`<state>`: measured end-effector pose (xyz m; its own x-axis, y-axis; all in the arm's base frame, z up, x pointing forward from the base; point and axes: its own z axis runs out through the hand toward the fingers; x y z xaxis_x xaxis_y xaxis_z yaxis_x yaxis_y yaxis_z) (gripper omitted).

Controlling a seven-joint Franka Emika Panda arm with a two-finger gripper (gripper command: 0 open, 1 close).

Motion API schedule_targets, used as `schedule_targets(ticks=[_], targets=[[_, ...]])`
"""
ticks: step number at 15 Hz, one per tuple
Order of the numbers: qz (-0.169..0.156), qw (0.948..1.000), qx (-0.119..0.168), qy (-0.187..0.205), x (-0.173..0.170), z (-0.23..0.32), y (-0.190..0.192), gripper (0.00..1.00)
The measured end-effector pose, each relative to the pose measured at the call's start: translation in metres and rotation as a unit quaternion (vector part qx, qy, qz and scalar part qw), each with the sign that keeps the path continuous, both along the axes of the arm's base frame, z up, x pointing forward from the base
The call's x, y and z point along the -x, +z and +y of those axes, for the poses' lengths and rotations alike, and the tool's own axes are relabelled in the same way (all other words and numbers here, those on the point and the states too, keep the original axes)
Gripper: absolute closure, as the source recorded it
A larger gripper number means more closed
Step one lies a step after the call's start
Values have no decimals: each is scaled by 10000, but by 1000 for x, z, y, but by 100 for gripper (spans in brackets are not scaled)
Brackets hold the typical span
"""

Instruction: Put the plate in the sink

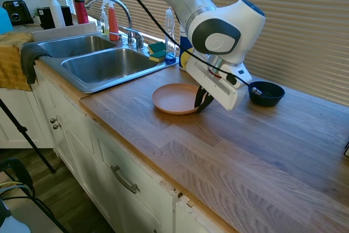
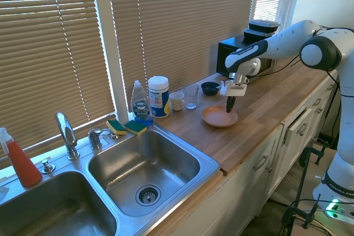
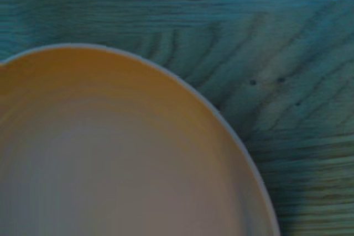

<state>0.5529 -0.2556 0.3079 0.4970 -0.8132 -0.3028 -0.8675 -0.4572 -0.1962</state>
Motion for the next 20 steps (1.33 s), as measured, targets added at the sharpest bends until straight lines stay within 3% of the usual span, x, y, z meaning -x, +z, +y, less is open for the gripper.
schedule_targets(ticks=[7,13,16,20], targets=[[-280,9987,-206,365,-7,20,30,100],[-486,9968,-126,627,-32,116,95,100],[-490,9959,139,748,-48,196,114,100],[-355,9920,669,1007,-61,320,108,100]])
